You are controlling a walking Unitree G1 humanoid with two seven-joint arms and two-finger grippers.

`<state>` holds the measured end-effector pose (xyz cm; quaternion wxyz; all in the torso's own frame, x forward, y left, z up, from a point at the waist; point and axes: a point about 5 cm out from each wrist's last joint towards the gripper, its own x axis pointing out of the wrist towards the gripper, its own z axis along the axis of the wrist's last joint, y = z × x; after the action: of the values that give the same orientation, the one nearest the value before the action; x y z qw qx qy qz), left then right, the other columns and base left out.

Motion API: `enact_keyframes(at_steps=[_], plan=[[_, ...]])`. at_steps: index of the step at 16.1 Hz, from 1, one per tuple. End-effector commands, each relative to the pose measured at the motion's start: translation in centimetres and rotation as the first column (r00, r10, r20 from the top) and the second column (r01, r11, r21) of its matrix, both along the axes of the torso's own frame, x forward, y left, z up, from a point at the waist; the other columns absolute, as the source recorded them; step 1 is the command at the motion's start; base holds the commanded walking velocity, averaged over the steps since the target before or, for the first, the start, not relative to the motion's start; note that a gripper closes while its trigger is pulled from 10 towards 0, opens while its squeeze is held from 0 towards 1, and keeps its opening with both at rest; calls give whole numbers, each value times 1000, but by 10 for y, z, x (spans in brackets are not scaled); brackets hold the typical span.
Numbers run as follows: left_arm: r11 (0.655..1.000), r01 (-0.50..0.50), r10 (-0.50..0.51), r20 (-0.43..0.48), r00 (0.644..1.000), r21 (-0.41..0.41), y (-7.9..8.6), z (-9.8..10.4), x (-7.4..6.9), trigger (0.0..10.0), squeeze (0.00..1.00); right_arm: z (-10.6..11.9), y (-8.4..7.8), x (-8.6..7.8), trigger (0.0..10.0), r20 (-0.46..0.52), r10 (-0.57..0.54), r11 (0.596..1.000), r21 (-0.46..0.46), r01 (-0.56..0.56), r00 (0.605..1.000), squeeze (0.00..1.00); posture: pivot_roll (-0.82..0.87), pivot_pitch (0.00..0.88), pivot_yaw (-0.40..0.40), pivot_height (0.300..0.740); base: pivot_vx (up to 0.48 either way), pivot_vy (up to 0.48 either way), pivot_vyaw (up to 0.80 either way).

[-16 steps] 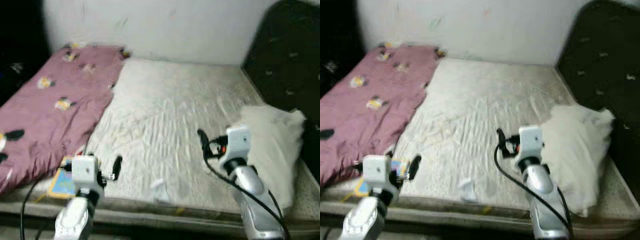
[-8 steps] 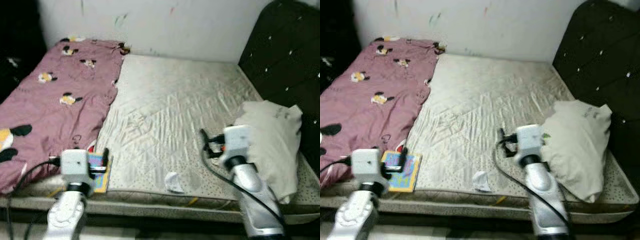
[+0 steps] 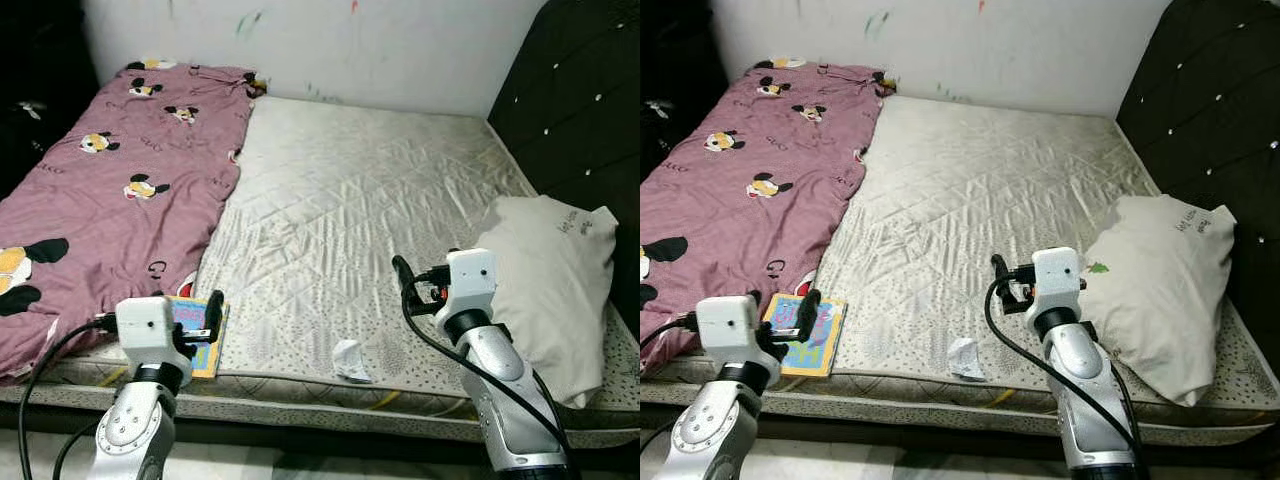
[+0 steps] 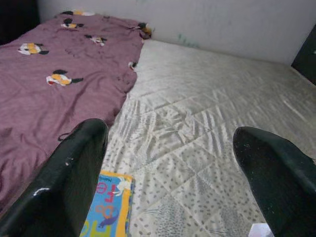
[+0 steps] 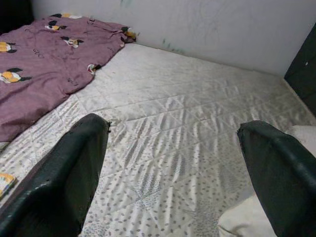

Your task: Clean up the room

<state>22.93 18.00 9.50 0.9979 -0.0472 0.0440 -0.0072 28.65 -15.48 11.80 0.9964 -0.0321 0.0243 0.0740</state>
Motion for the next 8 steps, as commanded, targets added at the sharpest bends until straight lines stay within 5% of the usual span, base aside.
enact_keyframes(at_steps=[1, 5, 8], plan=[[999, 33, -33, 10, 999, 18, -2, 4, 1, 10000, 0, 5, -1, 2, 10000, 11, -3, 1000, 6, 3, 1000, 0, -29, 22, -96, 740, 0, 0, -419], [999, 43, -43, 15, 999, 17, -3, 5, 2, 10000, 0, 4, -4, 2, 10000, 5, -6, 1000, 13, 6, 1000, 0, -34, 28, -93, 740, 0, 0, -777], [998, 69, -69, 20, 997, 4, -8, 5, 2, 10000, 0, 5, -4, 3, 10000, 8, -9, 1000, 14, 9, 1000, 0, -37, 30, -91, 740, 0, 0, -135]])
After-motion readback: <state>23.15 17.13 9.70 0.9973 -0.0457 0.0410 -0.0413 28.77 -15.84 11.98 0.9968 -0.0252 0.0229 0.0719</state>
